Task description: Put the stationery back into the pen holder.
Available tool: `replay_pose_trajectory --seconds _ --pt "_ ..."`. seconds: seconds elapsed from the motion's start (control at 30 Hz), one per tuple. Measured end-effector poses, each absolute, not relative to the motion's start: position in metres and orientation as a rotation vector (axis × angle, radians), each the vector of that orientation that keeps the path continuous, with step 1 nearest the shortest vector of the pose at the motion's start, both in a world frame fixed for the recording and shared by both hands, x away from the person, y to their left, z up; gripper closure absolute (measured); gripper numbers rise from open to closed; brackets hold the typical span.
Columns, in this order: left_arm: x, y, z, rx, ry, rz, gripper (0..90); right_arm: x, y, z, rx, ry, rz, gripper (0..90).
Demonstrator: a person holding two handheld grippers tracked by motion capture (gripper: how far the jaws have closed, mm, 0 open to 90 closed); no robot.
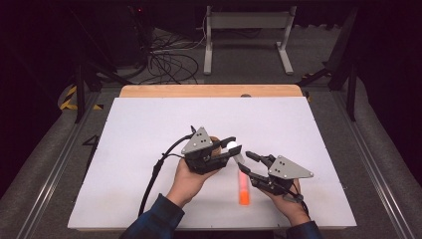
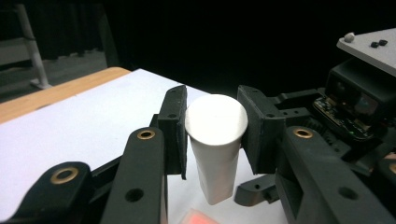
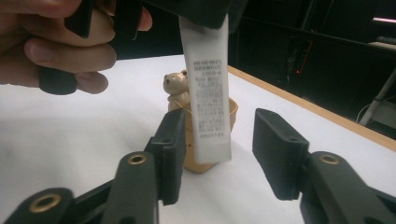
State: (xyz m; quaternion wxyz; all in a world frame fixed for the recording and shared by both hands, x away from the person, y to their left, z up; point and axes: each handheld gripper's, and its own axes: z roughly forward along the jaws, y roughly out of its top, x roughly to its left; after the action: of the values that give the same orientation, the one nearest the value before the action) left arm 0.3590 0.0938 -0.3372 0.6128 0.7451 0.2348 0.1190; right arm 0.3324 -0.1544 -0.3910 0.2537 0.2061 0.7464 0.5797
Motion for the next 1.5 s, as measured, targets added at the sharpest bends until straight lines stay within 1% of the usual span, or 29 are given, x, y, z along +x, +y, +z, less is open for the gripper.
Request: replay_pose_trajectory --seconds 0.37,0.67,0.8,1.27,1.5 --pt "0.363 0.106 -0.325 1.732 0.569 0.427 65.2 0.335 -0.161 -0.391 0.633 2.02 1.571 37.1" --pt "0.367 0.118 -0.322 1.756 0.606 0.551 65.1 0.337 -0.164 -0.391 0.669 2.011 1.57 31.0" --pt "0.371 0.12 -0.324 1.78 0.62 0.587 65.1 0.337 -0.164 -0.392 0.658 2.033 1.559 30.5" --pt "0.386 0.126 -0.336 1.831 0.673 0.6 65.1 0.338 -0.165 -0.393 0.67 2.042 1.549 29.5" --pt "0.392 0.127 -0.342 1.858 0.687 0.619 65.0 0.339 -0.166 -0.394 0.673 2.042 1.554 26.6"
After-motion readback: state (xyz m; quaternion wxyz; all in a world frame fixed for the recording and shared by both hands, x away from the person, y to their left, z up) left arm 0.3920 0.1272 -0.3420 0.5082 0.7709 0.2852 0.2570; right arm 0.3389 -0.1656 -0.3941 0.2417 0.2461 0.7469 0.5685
